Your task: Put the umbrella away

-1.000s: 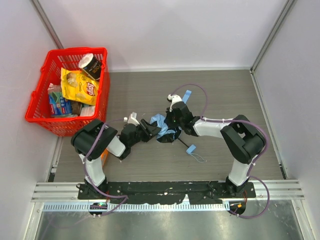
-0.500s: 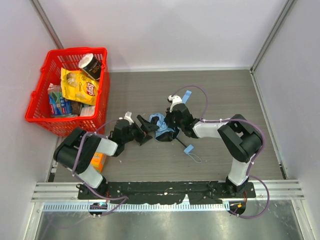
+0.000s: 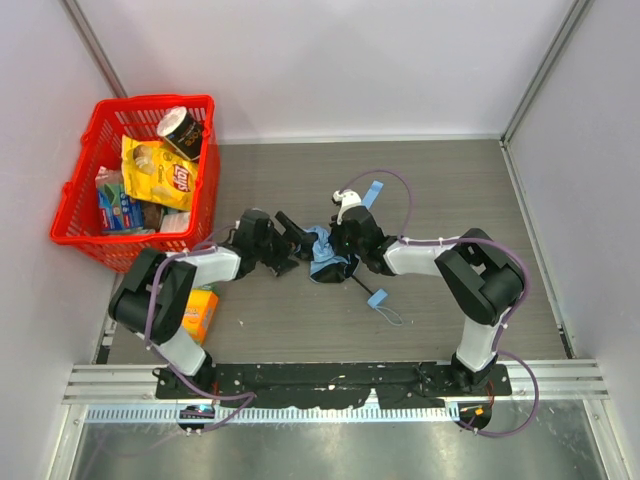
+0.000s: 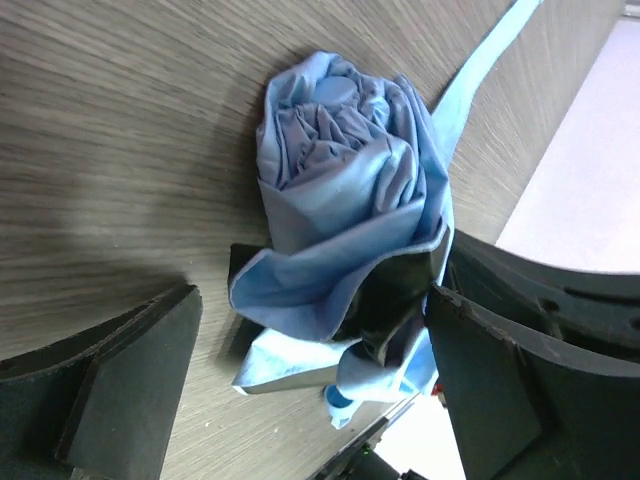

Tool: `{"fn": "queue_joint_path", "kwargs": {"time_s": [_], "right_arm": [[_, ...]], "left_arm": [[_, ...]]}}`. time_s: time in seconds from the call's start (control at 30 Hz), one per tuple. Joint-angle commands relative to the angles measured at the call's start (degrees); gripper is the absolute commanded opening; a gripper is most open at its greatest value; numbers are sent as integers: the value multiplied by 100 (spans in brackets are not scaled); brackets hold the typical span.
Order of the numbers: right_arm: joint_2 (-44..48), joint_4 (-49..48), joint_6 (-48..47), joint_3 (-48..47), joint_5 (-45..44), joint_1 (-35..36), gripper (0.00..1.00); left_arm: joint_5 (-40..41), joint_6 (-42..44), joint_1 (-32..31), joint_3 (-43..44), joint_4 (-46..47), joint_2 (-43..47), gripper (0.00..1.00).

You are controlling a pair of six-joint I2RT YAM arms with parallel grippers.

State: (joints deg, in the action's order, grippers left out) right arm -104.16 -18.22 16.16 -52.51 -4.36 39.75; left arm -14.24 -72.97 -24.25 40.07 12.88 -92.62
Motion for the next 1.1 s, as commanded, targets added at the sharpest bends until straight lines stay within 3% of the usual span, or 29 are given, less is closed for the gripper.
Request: {"fn": "queue_joint_path", "kwargs": {"time_s": [0.0, 0.07, 0.33, 0.53, 0.7, 0.87, 1.07], "right_arm": [[-465, 1294, -228, 171, -74, 112, 1], [-474, 1303, -236, 162, -74, 121, 1], [-562, 1312, -254, 92, -56, 139, 1], [-544, 1400, -307, 48, -91, 139, 1], [-509, 1400, -298, 57, -109, 139, 1], [-456, 1444, -377, 31, -179, 209, 1], [-509, 1523, -412, -110, -276, 332, 1]], "left_arm": [[570, 300, -26, 631, -889, -388, 100], [860, 266, -132, 861, -1235, -511, 100], [1063, 169, -264, 940, -550, -977, 100], [1845, 153, -651, 1441, -1814, -1135, 100], [2197, 20, -704, 1574, -2316, -1478, 100], [2513, -138, -730, 1346, -2081, -1671, 78], [2611, -253, -923, 774, -780, -1724, 60]]}}
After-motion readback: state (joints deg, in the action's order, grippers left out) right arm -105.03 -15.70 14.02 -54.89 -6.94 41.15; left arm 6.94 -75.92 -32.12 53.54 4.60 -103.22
